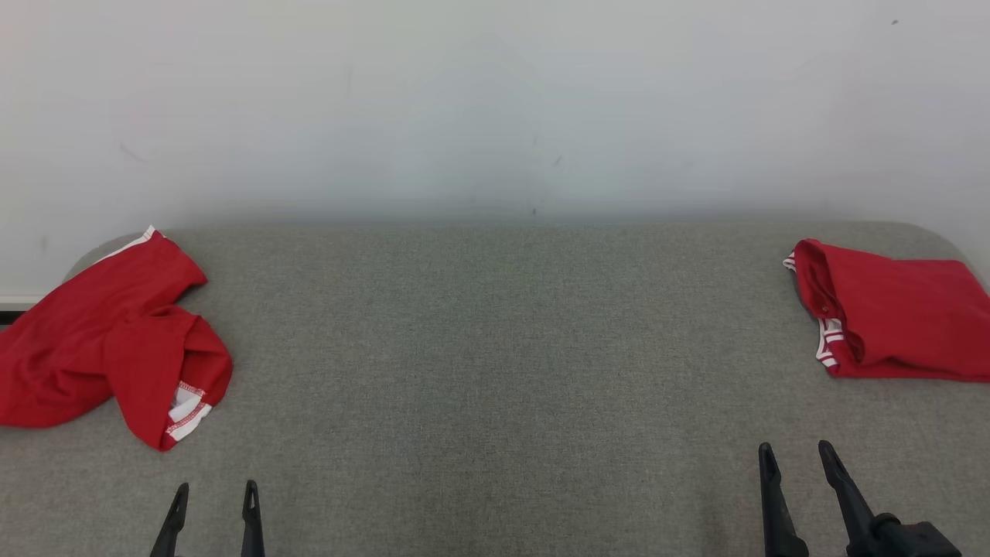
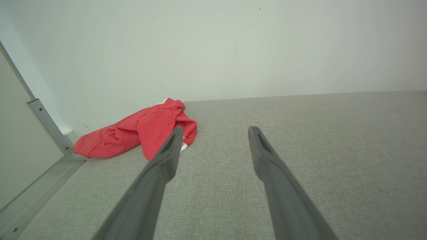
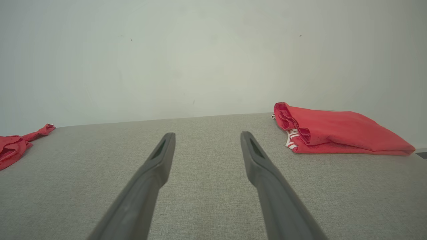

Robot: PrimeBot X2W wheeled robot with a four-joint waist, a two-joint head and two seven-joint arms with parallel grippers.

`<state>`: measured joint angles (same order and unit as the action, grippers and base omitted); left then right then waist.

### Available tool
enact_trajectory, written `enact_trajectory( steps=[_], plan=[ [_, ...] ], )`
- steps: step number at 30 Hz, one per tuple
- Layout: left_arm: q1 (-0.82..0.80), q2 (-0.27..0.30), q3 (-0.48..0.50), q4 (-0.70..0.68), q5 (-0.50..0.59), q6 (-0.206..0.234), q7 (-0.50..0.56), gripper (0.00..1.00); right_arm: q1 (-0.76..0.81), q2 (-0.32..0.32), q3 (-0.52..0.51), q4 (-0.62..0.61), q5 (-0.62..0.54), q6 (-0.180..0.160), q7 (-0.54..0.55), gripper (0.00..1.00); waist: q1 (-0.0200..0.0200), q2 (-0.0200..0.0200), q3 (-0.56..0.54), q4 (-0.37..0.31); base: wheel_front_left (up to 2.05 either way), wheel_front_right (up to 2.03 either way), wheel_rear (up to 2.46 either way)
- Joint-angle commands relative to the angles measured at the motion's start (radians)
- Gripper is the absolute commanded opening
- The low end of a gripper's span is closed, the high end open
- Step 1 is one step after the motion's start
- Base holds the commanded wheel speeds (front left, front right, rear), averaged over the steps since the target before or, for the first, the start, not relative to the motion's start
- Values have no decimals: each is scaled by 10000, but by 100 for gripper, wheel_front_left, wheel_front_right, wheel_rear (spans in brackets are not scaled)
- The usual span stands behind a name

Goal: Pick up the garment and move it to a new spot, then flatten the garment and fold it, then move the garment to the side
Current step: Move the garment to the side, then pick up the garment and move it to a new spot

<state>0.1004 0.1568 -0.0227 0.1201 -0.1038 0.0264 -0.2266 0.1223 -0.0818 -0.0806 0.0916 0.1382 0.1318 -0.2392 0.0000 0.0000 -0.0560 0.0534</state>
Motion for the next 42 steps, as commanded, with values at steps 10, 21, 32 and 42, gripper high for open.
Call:
enact_trajectory(
  steps=[10,21,32,42],
  plan=[
    [16,138,-45,-72,-20,81,82,100,-6,53,-69,138,-23,-25,-80,100,0,0,49,199,0,0,0],
    [13,228,-77,-233,-78,224,234,100,74,153,-223,306,95,-25,-162,100,0,0,195,1740,0,0,0],
    [126,434,190,-255,-299,407,208,100,22,235,-398,494,50,-25,-194,100,0,0,173,3399,0,0,0],
    [275,504,243,-399,-434,526,288,100,-17,274,-433,643,59,-25,-204,100,0,0,112,4301,0,0,0]
  ],
)
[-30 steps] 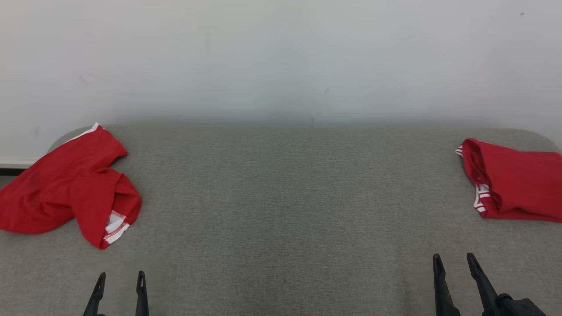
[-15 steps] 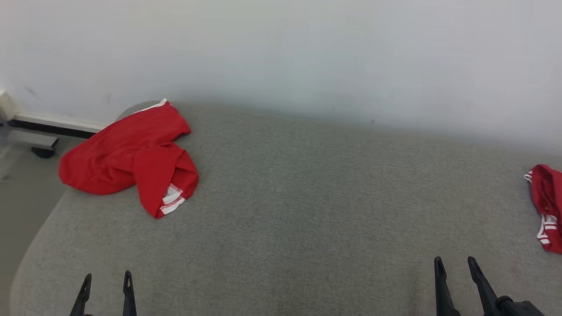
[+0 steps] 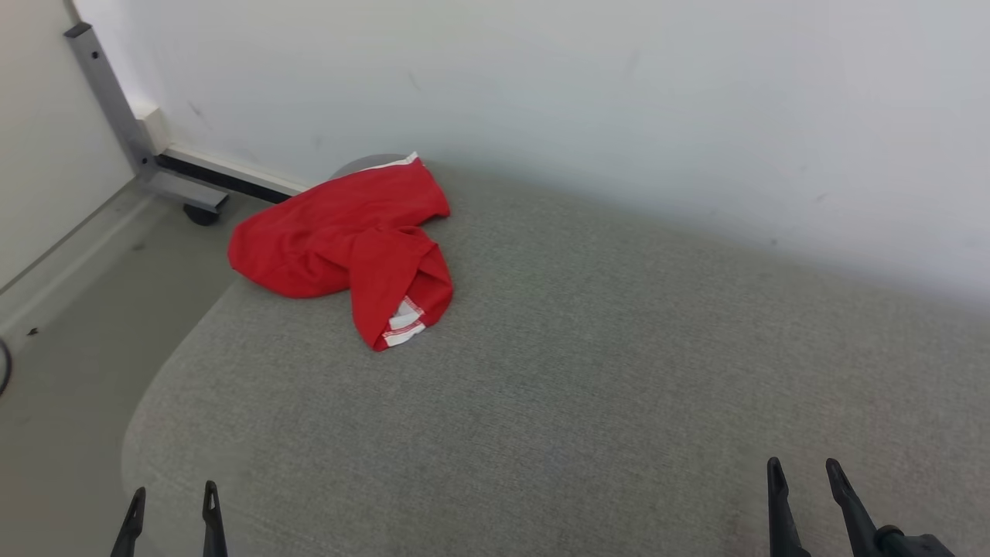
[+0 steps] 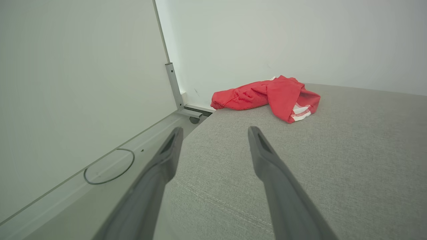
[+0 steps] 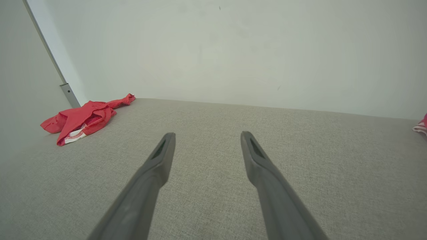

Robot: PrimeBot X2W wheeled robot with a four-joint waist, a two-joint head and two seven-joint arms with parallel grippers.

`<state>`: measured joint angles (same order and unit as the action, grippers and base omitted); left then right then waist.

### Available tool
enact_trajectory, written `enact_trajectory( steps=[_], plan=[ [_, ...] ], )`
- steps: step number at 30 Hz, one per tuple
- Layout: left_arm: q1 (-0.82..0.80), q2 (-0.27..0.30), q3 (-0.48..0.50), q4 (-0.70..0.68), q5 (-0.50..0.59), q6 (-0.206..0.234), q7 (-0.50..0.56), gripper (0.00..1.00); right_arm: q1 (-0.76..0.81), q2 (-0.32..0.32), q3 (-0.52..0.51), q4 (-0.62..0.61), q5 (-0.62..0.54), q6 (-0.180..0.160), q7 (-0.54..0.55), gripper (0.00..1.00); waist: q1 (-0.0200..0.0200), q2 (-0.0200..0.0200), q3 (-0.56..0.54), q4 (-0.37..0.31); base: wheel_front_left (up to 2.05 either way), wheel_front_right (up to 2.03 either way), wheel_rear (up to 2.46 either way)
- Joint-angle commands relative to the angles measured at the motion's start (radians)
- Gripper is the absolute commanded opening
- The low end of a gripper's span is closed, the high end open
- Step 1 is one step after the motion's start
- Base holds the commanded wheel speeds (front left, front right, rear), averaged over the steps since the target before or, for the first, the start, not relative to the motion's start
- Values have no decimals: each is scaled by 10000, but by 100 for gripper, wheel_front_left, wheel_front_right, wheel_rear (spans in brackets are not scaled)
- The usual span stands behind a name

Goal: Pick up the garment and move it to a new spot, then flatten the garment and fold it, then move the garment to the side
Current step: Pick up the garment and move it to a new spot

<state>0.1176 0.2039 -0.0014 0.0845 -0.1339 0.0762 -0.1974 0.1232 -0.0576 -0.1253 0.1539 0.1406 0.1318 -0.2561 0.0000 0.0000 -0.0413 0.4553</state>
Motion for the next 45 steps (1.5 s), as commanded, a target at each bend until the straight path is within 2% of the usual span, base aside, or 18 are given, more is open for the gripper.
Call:
enact_trajectory(
  steps=[1,14,21,30,36,42,45],
  plan=[
    [125,43,43,-49,-147,36,0,100,-34,37,24,37,37,-25,-37,100,0,0,-52,309,0,0,0],
    [204,53,206,-175,-348,246,-64,100,-58,62,181,137,102,-25,-42,100,0,0,-74,-33,0,0,0],
    [-830,289,632,-143,-868,107,-83,100,-383,-98,265,-126,-89,-25,138,100,0,0,368,-880,0,0,0],
    [-3615,1002,1265,877,-1721,-317,134,100,-915,-422,95,-885,-203,-25,475,100,0,0,1732,-2075,0,0,0],
    [-5887,1797,1564,1919,-2093,-666,332,100,-1442,-733,-178,-1765,-272,-25,785,100,0,0,3296,-2858,0,0,0],
    [-8105,2378,1441,3649,-2393,-1125,781,100,-1958,-977,-382,-2782,-294,-25,1117,100,0,0,4731,-3312,0,0,0],
    [-9114,2536,1386,4651,-2521,-1221,941,100,-2176,-1038,-387,-3288,-348,-25,1276,100,0,0,5258,-3489,0,0,0]
  ],
)
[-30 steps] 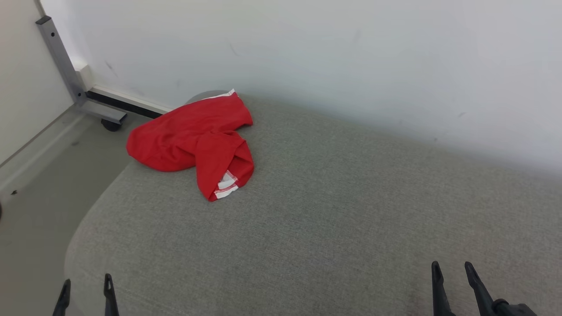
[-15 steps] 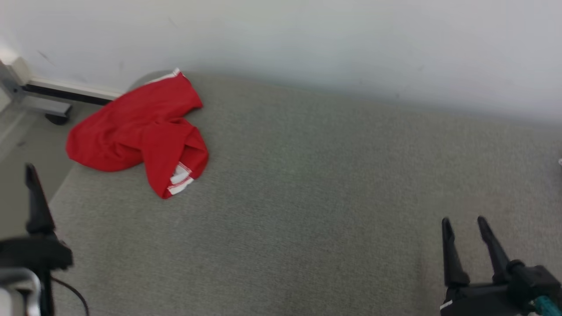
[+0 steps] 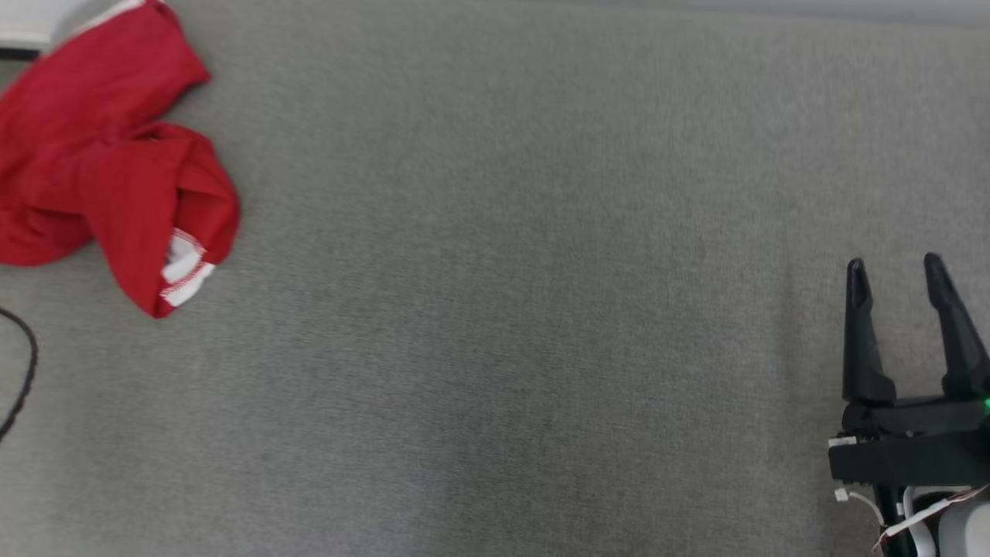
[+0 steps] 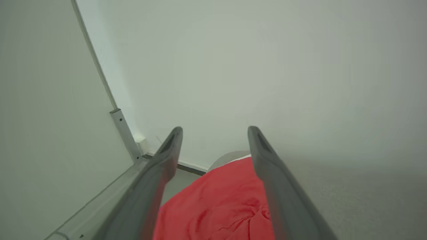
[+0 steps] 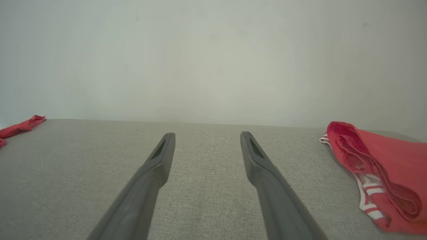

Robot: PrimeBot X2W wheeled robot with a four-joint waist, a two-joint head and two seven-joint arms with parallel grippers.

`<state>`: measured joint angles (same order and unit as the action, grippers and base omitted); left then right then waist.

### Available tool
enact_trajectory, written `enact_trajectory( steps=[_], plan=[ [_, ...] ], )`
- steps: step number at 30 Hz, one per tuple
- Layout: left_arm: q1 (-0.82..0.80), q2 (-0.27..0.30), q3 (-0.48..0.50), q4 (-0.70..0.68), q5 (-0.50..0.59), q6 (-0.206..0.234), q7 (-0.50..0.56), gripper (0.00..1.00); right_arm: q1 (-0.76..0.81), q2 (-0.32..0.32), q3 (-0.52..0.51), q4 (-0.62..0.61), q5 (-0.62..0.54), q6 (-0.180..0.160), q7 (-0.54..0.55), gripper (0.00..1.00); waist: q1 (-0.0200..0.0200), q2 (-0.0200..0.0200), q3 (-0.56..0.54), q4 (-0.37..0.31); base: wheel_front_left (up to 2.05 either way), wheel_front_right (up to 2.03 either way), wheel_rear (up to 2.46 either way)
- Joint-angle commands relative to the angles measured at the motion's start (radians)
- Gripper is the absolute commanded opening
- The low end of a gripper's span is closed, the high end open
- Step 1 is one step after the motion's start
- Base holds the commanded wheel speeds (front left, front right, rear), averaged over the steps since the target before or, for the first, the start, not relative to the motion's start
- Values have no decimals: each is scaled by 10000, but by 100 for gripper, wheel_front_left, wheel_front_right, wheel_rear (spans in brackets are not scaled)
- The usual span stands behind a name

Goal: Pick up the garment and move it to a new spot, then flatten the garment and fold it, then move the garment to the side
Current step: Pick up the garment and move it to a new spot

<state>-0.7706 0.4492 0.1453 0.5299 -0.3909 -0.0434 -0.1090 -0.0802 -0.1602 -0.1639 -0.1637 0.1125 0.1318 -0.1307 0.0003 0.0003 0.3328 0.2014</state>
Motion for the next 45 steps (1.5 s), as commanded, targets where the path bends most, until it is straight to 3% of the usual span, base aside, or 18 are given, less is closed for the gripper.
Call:
enact_trajectory(
  steps=[1,12,16,21,24,25,26,29,33,39,45],
  plan=[
    [-542,230,-115,561,90,-98,41,100,-197,-42,-7,-252,-80,-25,75,100,-3,-3,1662,-1008,0,0,0],
    [-2348,730,-618,4126,-96,-615,818,100,-250,-92,-230,-1272,-181,-25,476,100,-3,-3,2384,-1435,0,0,0],
    [-2728,835,-826,5105,-304,-767,1702,100,-194,-76,-257,-1439,-194,-25,569,100,-3,-3,2403,-1495,0,0,0],
    [-2996,754,-846,6381,-767,-823,3618,100,-145,-54,-257,-1533,-210,-25,640,100,-3,-3,2335,-1516,0,0,0],
    [-3140,783,-922,6606,-814,-828,3816,100,-172,-27,-209,-1562,-212,-25,658,100,-3,-3,2278,-1543,0,0,0],
    [-3149,792,-933,6647,-798,-768,3721,40,-177,-20,-187,-1555,-215,-25,666,100,-3,-3,2241,-1549,0,0,0],
    [-3142,809,-955,6719,-740,-602,3632,0,-171,-15,-172,-1537,-216,-25,657,100,-3,-3,2202,-1555,0,0,0],
    [-3148,788,-936,6808,-710,-326,3324,0,-165,0,-167,-1464,-209,-25,644,100,-3,-3,2079,-1551,0,0,0],
    [-3308,824,-797,6612,-784,-90,2018,0,-203,96,-138,-1242,-16,-25,511,100,-3,-3,1624,-1544,0,0,0],
    [-4053,993,-1182,5968,-422,-443,-49,0,-89,349,39,-449,219,-25,196,100,-3,-3,435,-1490,0,0,0],
    [-4878,459,-1928,5023,-53,-721,-866,0,149,519,214,423,358,-26,-239,100,-3,-3,-522,-1493,0,0,0]
  ],
)
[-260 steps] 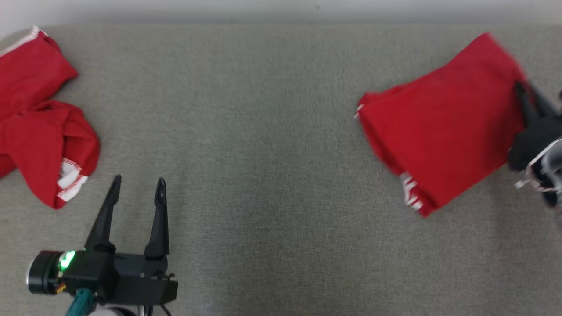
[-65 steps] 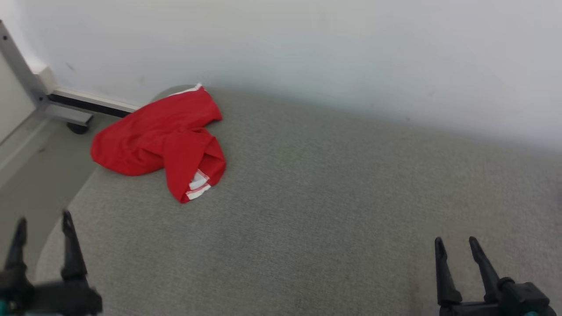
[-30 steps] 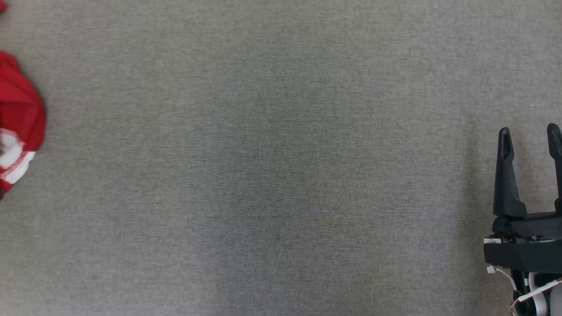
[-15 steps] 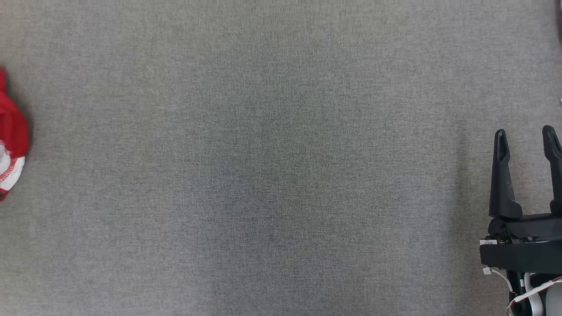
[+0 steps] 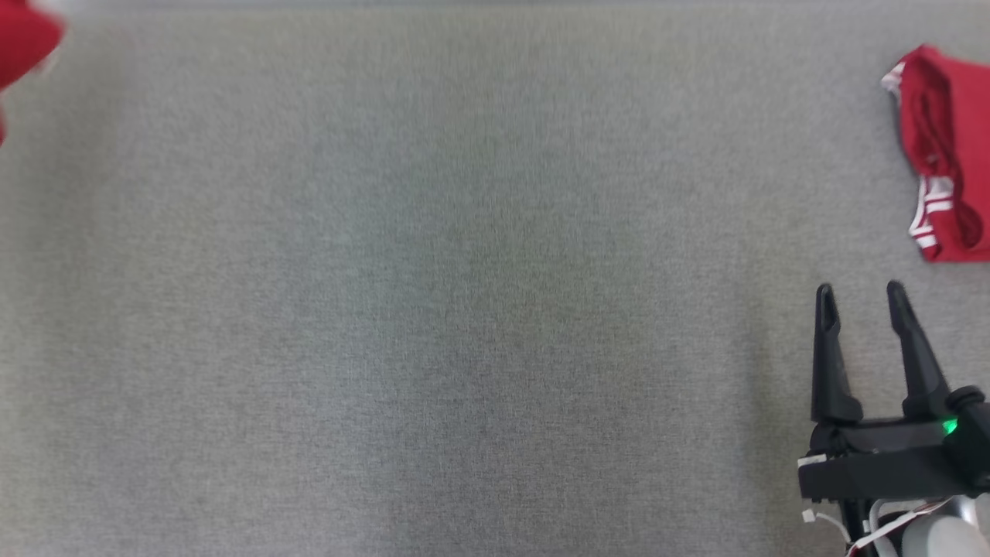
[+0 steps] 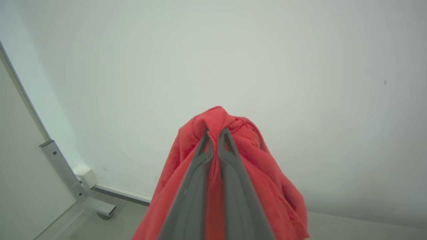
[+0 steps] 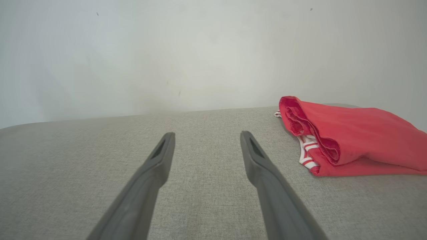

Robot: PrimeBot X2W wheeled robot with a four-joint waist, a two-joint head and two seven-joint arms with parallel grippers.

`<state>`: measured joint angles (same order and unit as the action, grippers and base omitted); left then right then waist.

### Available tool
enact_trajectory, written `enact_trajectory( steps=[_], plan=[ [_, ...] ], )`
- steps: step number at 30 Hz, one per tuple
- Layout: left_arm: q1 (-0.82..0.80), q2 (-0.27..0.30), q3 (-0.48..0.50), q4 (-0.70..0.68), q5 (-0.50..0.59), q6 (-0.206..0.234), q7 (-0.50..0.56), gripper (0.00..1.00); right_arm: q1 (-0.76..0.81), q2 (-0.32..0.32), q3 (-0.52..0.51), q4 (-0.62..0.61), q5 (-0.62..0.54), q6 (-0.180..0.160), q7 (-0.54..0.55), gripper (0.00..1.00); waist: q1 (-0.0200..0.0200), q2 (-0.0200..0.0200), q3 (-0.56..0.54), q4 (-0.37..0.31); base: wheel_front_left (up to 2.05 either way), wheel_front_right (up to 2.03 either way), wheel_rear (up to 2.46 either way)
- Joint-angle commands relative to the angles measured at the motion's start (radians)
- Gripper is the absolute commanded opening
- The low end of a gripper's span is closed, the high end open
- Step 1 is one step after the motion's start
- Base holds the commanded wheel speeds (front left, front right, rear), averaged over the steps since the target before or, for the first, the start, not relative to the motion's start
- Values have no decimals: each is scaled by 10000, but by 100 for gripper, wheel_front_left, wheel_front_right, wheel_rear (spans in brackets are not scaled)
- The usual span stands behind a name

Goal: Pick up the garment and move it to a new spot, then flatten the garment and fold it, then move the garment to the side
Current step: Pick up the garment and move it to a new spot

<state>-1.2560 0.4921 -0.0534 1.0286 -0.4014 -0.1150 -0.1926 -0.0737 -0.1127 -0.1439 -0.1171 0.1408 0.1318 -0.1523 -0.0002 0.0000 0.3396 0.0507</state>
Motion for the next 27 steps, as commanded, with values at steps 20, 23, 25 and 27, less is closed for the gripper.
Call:
enact_trajectory(
  steps=[20,23,25,27],
  plan=[
    [2764,-3135,-2787,-5656,-816,135,1558,0,242,530,527,1585,419,-26,-930,100,2,0,-1813,-1636,0,0,0],
    [3537,-3398,-3023,-6036,-911,251,1717,0,235,548,559,1685,441,-26,-966,100,2,0,-1816,-1830,0,0,0],
    [4273,-3549,-3060,-6282,-1102,415,1708,0,210,571,598,1800,450,-26,-1010,100,2,0,-1819,-2008,0,0,0],
    [4973,-3598,-3147,-6326,-1127,577,1660,0,164,587,623,1898,486,-26,-1047,100,2,0,-1795,-2179,0,0,0]
  ],
)
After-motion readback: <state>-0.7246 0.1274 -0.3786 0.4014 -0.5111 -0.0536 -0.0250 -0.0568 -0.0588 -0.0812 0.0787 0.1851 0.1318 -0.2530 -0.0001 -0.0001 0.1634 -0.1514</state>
